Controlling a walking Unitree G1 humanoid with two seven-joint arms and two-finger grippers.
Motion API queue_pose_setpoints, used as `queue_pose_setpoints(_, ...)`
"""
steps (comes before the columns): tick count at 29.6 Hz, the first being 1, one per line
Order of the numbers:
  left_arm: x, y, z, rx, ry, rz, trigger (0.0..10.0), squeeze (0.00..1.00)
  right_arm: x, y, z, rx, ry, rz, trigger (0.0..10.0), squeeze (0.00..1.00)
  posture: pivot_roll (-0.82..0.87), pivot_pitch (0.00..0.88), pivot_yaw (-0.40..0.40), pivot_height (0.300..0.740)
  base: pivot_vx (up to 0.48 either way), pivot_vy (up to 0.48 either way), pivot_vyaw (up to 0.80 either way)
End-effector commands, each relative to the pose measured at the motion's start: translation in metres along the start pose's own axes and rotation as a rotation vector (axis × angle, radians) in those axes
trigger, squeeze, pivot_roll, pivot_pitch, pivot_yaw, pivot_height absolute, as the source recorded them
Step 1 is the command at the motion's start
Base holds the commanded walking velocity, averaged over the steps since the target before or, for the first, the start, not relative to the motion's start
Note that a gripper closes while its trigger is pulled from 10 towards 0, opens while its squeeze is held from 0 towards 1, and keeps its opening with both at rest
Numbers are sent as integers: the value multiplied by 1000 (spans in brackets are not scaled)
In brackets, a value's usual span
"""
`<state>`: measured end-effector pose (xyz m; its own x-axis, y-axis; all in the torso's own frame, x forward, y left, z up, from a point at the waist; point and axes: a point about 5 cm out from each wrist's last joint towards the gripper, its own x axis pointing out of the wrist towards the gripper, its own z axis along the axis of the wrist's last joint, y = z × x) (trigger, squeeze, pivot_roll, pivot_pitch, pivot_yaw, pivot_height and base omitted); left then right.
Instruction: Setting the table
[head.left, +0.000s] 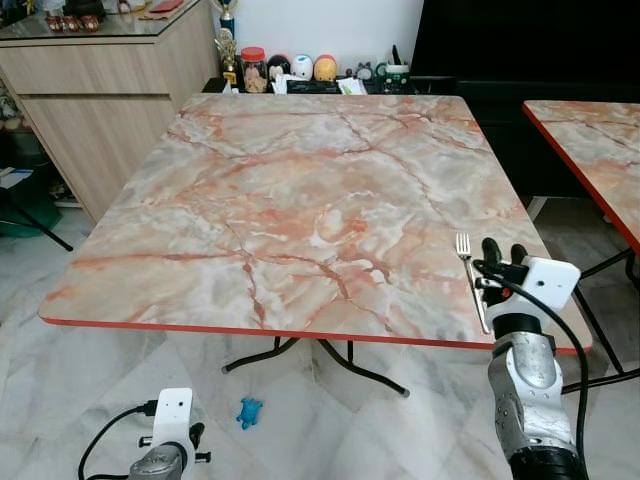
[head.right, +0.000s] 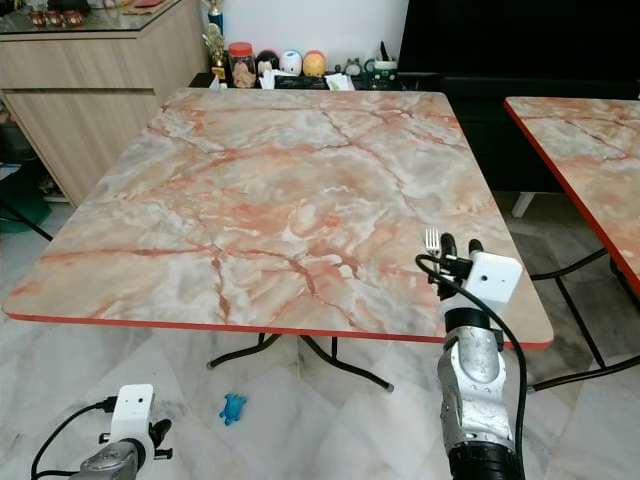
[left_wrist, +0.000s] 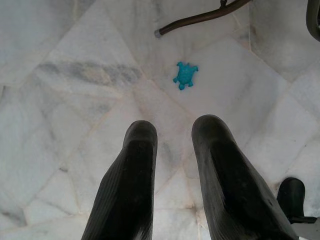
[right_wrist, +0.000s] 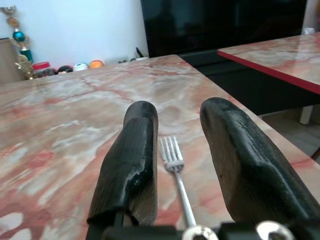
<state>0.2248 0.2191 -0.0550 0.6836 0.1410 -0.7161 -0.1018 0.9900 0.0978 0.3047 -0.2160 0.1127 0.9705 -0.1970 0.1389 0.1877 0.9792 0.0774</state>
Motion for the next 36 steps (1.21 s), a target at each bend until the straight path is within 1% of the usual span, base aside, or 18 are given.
queue_pose_setpoints(1, 0, 2, -1, 4, 11, 4, 10000, 0, 0, 0, -3, -8, 20, -1, 10000, 0, 59, 0, 5, 740, 0, 0, 0)
queue_pose_setpoints(20, 1, -1, 2, 4, -1, 2, 10000, 0, 1, 0, -5, -19, 39, -9, 10000, 0, 60, 0, 1, 740, 272, 0, 0)
queue_pose_setpoints(30, 1, -1, 3, 8, -5, 4, 10000, 0, -5, -2, -10, -33, 67, -35, 10000, 0, 57, 0, 1, 740, 0, 0, 0)
queue_pose_setpoints(31, 1, -1, 3, 8, -5, 4, 10000, 0, -7, -4, -12, -45, 91, -52, 10000, 0, 56, 0, 3, 740, 0, 0, 0)
queue_pose_setpoints(35, 1, -2, 3, 9, -4, 4, 10000, 0, -11, -6, -16, -48, 122, -68, 10000, 0, 58, 0, 1, 740, 0, 0, 0)
queue_pose_setpoints(36, 1, -2, 3, 10, -4, 4, 10000, 0, -13, -7, -19, -56, 146, -73, 10000, 0, 55, 0, 1, 740, 0, 0, 0)
